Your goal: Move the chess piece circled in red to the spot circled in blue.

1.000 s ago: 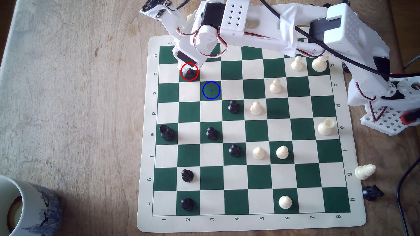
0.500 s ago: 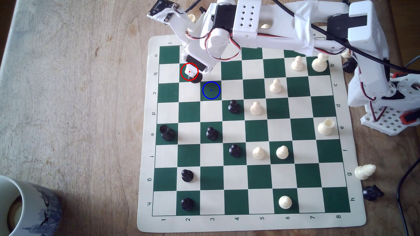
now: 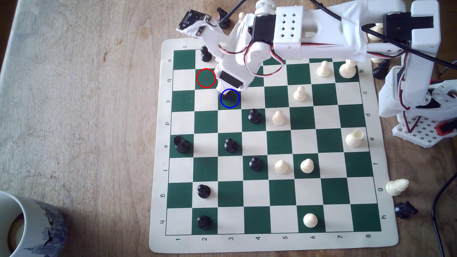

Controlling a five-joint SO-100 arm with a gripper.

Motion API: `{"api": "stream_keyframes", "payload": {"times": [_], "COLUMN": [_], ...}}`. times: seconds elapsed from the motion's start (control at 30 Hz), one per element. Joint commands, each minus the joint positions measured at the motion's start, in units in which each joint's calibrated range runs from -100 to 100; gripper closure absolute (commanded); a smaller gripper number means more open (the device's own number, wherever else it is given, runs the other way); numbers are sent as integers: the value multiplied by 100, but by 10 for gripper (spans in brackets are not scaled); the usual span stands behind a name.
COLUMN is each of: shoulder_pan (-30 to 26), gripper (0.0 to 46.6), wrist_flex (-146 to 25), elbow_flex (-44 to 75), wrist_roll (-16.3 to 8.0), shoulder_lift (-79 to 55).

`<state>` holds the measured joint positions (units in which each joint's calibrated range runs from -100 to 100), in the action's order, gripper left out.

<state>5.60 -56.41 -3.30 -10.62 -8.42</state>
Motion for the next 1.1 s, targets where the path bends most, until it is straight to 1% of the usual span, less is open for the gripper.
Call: {"api": "stream_keyframes", "payload": {"times": [0.0,0.6,1.07], "shoulder_pan": [-1,-95,-64], "gripper": [413,413,413], "wrist_flex": [154,-59,-100], "elbow_flex": [67,58,-60], "wrist_roll": [-29,-34,-10], "shoulder_lift": [613,469,282]}}
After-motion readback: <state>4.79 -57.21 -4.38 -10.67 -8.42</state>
